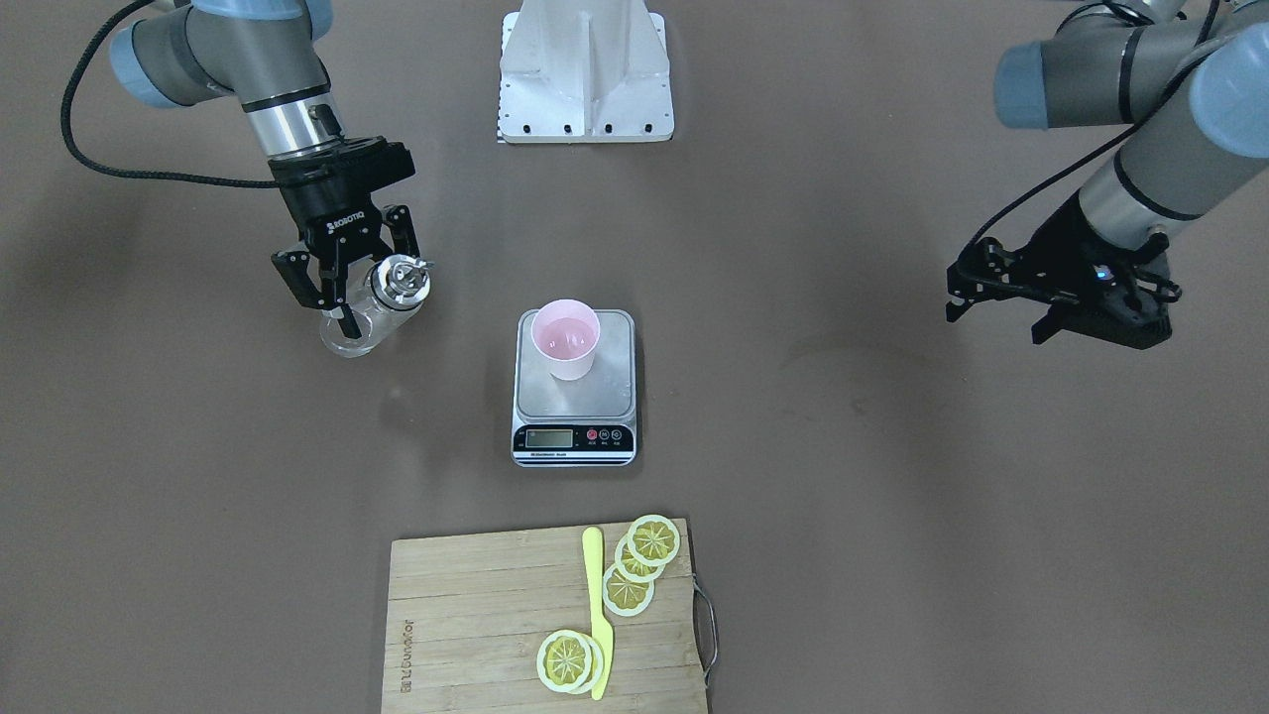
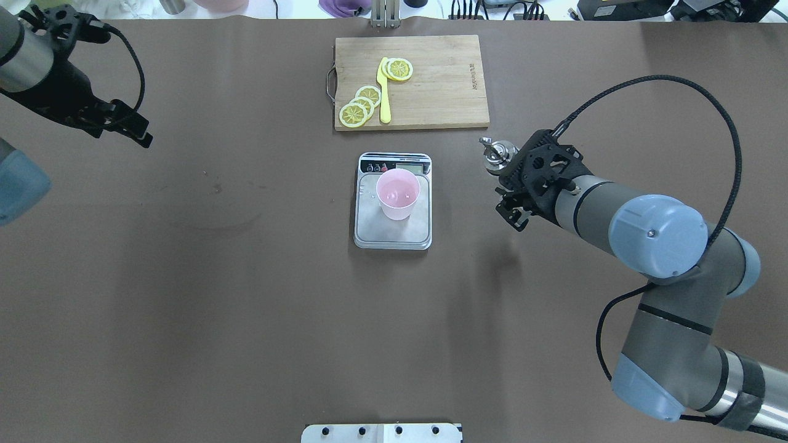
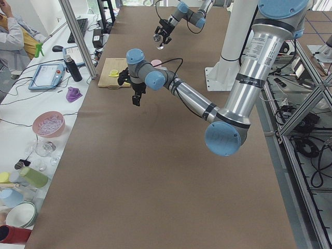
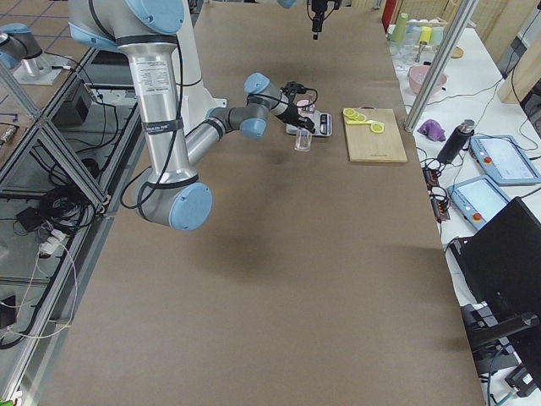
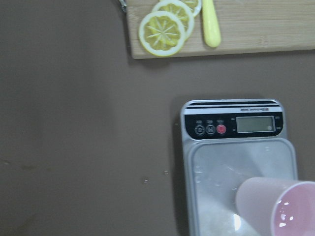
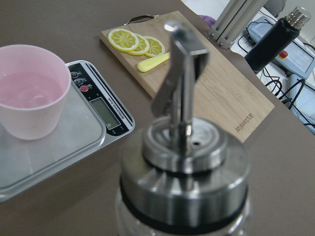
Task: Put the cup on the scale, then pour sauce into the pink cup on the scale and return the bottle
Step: 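Withdraw the left gripper while the right gripper carries the bottle toward the cup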
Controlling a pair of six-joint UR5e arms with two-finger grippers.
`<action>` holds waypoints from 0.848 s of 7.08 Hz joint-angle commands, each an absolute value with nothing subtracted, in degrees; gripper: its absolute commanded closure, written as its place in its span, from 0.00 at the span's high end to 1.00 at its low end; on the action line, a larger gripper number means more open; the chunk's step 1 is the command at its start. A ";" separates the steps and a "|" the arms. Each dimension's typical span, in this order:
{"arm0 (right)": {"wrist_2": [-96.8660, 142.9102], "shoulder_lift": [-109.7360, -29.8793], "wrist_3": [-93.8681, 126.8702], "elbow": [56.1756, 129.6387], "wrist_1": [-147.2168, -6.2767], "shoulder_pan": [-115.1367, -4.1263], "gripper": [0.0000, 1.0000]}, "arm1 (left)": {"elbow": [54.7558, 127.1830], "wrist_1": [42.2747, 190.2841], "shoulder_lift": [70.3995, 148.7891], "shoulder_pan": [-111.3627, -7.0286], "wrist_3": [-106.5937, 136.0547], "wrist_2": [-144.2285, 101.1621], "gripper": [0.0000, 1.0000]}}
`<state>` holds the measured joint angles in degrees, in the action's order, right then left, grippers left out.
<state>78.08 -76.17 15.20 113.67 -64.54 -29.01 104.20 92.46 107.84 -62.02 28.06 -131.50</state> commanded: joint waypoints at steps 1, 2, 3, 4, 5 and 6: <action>75.95 -74.36 14.06 115.93 -76.51 -25.33 0.00 | 103.80 92.46 105.39 -63.28 25.24 -131.84 0.99; 75.07 -72.01 12.67 115.93 -81.51 -24.70 0.00 | 103.54 92.46 105.12 -63.19 24.70 -131.49 0.99; 74.97 -68.42 11.00 116.10 -87.30 -24.70 0.00 | 103.54 92.55 104.77 -63.28 24.78 -131.48 0.99; 74.97 -67.16 10.90 116.02 -90.23 -24.61 0.00 | 103.54 92.55 104.68 -63.19 24.70 -131.40 0.99; 74.36 -67.32 10.81 115.23 -90.87 -24.17 0.00 | 103.36 92.64 104.59 -63.19 24.70 -131.31 0.99; 73.83 -66.54 8.72 114.96 -93.40 -24.17 0.00 | 103.27 92.90 103.89 -63.11 24.61 -131.13 0.99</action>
<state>74.46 -67.39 10.46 115.44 -90.63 -24.34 103.40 92.66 104.49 -63.18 24.69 -131.31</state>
